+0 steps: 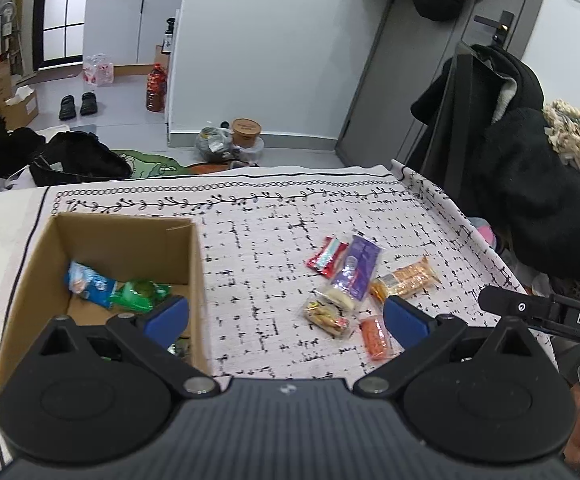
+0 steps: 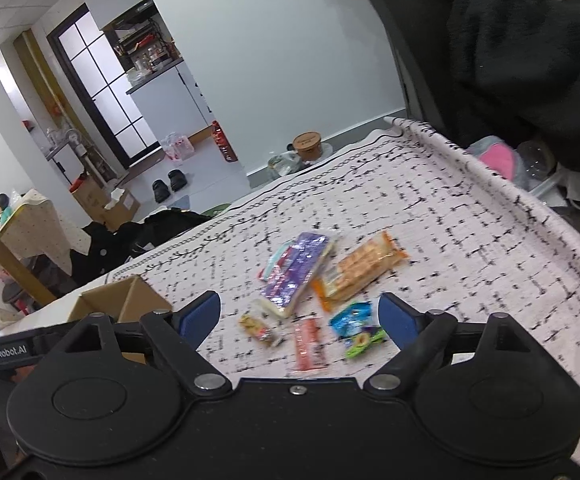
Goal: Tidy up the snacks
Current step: 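Move both open tools back over the remaining snacks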
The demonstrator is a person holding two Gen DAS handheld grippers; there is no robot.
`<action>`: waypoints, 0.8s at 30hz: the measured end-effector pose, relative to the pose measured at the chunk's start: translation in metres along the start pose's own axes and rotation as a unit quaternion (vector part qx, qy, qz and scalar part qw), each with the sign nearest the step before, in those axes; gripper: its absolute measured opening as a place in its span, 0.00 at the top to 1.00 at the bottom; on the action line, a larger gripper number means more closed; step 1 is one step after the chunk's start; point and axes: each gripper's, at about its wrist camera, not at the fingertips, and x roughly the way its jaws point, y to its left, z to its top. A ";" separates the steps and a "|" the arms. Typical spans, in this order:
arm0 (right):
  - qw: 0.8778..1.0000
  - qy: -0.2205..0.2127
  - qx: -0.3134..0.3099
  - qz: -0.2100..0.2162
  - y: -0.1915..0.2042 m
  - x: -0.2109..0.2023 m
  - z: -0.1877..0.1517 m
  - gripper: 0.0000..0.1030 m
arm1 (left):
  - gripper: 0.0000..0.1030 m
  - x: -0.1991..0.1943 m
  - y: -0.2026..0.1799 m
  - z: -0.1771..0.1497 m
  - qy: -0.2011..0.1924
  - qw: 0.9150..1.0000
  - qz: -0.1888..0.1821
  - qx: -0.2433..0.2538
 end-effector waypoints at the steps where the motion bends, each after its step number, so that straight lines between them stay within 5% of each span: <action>1: 1.000 0.000 0.001 -0.001 -0.004 0.001 0.000 0.16 | 0.00 0.002 -0.003 0.000 0.001 1.000 0.000 0.002; 24: 1.000 0.024 0.018 -0.004 -0.057 0.050 -0.022 0.17 | 0.00 0.072 -0.051 0.000 0.049 0.998 0.026 0.035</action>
